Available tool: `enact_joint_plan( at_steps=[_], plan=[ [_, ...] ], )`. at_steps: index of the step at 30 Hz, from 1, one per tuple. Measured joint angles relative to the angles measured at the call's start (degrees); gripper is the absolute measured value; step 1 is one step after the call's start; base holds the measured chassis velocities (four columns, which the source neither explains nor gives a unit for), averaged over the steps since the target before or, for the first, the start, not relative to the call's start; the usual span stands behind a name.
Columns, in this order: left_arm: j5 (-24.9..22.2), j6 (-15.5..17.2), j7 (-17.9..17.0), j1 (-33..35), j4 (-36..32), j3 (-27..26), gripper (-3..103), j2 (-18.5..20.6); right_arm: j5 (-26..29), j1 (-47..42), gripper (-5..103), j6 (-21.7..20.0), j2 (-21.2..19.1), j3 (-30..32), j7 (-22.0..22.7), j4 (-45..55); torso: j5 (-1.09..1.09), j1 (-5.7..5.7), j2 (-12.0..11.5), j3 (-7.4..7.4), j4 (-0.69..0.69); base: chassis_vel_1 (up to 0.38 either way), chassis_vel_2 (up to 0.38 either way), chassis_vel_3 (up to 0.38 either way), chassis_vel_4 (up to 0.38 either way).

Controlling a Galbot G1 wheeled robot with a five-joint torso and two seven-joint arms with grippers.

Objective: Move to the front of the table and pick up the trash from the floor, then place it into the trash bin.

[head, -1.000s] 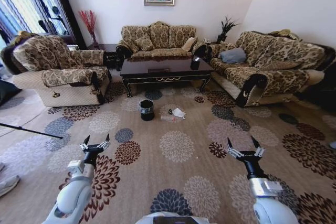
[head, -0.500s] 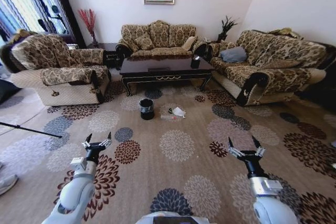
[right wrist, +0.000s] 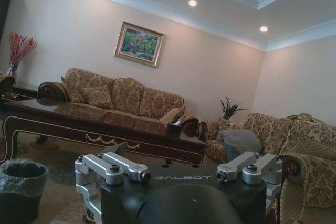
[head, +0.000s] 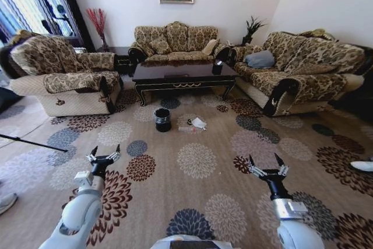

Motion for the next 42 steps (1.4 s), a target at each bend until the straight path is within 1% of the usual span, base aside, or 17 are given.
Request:
enact_joint_plan(
  at_steps=[4, 8, 13, 14, 18, 24, 26, 28, 30, 32, 33, 34, 35, 37, 40, 41, 42],
  plan=[
    [0.3, 0.11, 0.06, -0.08, 0.29, 0.7, 100, -0.31, -1.12, -0.26, 100, 0.43, 0.34, 0.08, -0.04, -0.9, 0.0, -0.56, -1.32, -0.75, 0.01, 0.0, 0.0, 0.0, 0.0],
    [0.55, 0.09, 0.15, -0.1, 0.63, 0.82, 100, -0.37, -0.71, -0.9, 100, 0.23, 0.38, -0.16, 0.01, -0.26, 0.0, -0.94, -2.25, -1.29, 0.0, 0.0, 0.0, 0.0, 0.0],
    [0.59, -0.21, 0.39, 1.38, 0.31, 1.15, 100, 0.67, -3.35, -1.3, 100, 0.65, 0.2, -0.26, 0.31, 0.79, 0.01, -1.57, -3.62, -2.05, 0.01, 0.0, 0.0, 0.0, 0.0],
    [0.59, -0.21, 0.39, 1.38, 0.31, 1.15, 100, 0.67, -3.35, -1.3, 100, 0.65, 0.2, -0.26, 0.31, 0.79, 0.01, -1.57, -3.62, -2.05, 0.01, 0.0, 0.0, 0.0, 0.0],
    [1.94, -0.76, 0.72, 1.85, -0.04, 1.05, 100, 1.05, -3.21, -1.54, 100, 1.08, -0.1, 0.1, 0.2, 1.4, 0.0, -2.1, -4.9, -2.8, 0.01, 0.0, 0.0, 0.0, 0.0],
    [2.08, 0.16, 0.22, 1.86, -2.27, 1.85, 100, 0.93, -2.56, -0.46, 100, 1.6, -1.45, 1.33, -0.57, 0.08, 0.0, -2.78, -6.42, -3.64, 0.0, 0.0, 0.0, 0.0, 0.0],
    [2.09, 0.39, 0.03, 2.28, -3.6, 2.39, 100, 1.21, -1.22, 0.24, 100, 0.85, -2.6, 1.24, 0.25, -0.77, 0.01, -3.04, -7.06, -4.01, 0.03, 0.0, 0.0, 0.0, 0.0],
    [2.61, 0.29, 0.01, 3.09, -4.6, 3.25, 100, 1.62, 0.75, 0.54, 100, -0.41, -3.96, 0.62, 0.97, -1.42, 0.02, -3.32, -7.7, -4.36, 0.0, 0.0, 0.0, 0.0, 0.0],
    [3.08, 0.06, 0.09, 3.42, -4.71, 3.51, 100, 1.71, 1.64, 0.62, 100, -0.77, -4.44, 0.36, 1.05, -1.58, 0.01, -3.4, -7.91, -4.49, 0.0, 0.0, 0.0, 0.0, 0.0],
    [5.25, -1.3, 0.99, 4.34, -4.75, 4.16, 100, 1.9, 4.59, 0.77, 100, -2.12, -6.01, -0.34, 0.95, -1.75, 0.01, -3.67, -8.48, -4.82, 0.01, 0.0, 0.0, 0.0, 0.0],
    [5.25, -1.3, 0.99, 4.34, -4.75, 4.16, 100, 1.9, 4.59, 0.77, 100, -2.12, -6.01, -0.34, 0.95, -1.75, 0.01, -3.67, -8.48, -4.82, 0.01, 0.0, 0.0, 0.0, 0.0],
    [6.97, -2.46, 1.96, 4.92, -4.75, 4.46, 100, 2.04, 6.73, 0.85, 100, -3.06, -7.73, -0.83, 0.2, -1.75, 0.0, -3.9, -9.04, -5.13, 0.01, 0.0, 0.0, 0.0, 0.0],
    [7.31, -2.74, 2.22, 5.02, -4.75, 4.51, 100, 2.07, 7.06, 0.87, 100, -3.23, -8.19, -0.93, -0.02, -1.75, 0.01, -3.99, -9.26, -5.25, 0.01, 0.0, 0.0, 0.0, 0.0],
    [7.49, -3.29, 2.93, 5.32, -4.9, 4.65, 100, 2.26, 8.21, 1.36, 100, -4.16, -10.42, -1.12, -1.0, -2.07, 0.0, -4.33, -10.05, -5.73, 0.01, 0.0, 0.0, 0.0, 0.0],
    [7.37, -4.03, 3.54, 5.53, -4.98, 4.65, 100, 2.43, 9.27, 1.75, 100, -4.69, -11.4, -1.11, -1.2, -2.4, 0.0, -4.52, -10.55, -6.03, 0.01, 0.0, 0.0, 0.0, 0.0],
    [7.3, -6.13, 4.71, 6.0, -5.33, 4.52, 100, 2.67, 10.61, 1.9, 100, -5.14, -12.1, -0.94, -1.25, -2.33, 0.0, -4.73, -11.11, -6.36, 0.01, 0.0, 0.0, 0.0, 0.0],
    [7.3, -6.13, 4.71, 6.0, -5.33, 4.52, 100, 2.67, 10.61, 1.9, 100, -5.14, -12.1, -0.94, -1.25, -2.33, 0.0, -4.73, -11.11, -6.36, 0.01, 0.0, 0.0, 0.0, 0.0]
  ],
)
